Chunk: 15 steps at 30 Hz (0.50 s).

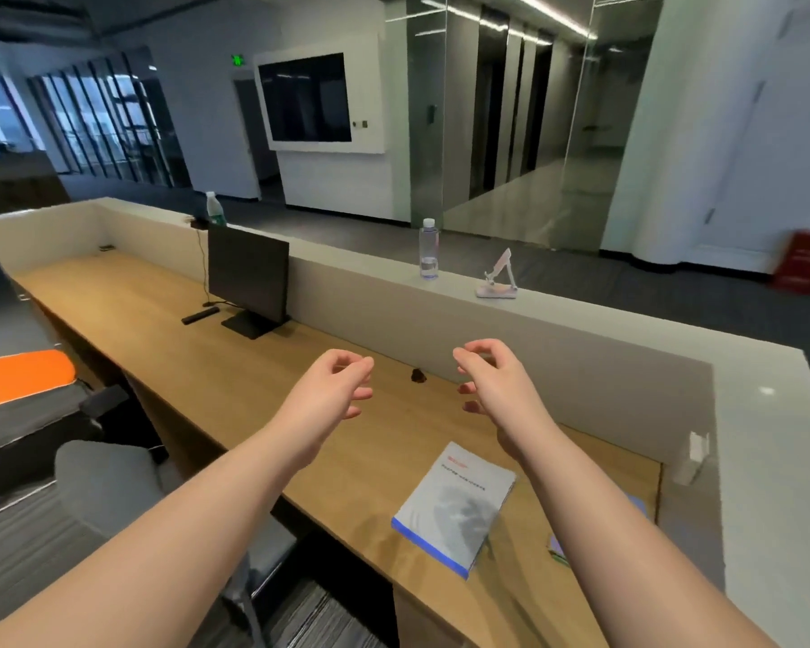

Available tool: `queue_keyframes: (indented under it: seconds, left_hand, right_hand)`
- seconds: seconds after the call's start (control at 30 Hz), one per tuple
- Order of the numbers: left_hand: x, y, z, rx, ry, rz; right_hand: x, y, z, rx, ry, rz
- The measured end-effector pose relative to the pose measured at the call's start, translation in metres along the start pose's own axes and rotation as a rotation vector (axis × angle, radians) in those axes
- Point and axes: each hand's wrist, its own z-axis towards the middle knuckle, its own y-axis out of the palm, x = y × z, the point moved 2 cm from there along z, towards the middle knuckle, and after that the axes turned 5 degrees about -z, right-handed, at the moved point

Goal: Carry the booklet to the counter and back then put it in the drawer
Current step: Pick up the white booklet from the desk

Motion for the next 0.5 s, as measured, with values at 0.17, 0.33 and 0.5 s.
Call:
queue_keyframes:
  seconds: [0.17, 0.33, 0.5]
  left_hand:
    - [-0.012, 0.042, 0.052, -0.199, -0.017, -0.049]
    - [-0.026, 0.059, 0.094, -0.394, -0.026, -0.069]
    - [-0.043, 0.048, 0.132, -0.525, -0.024, -0.060]
  right_hand:
    - [0.019, -0.018, 0.017, 0.173, 0.061, -0.022]
    - [0.030, -0.011, 0.020, 0.345, 0.122, -0.050]
    - [0.040, 0.018, 0.017, 0.515, 0.158, -0.030]
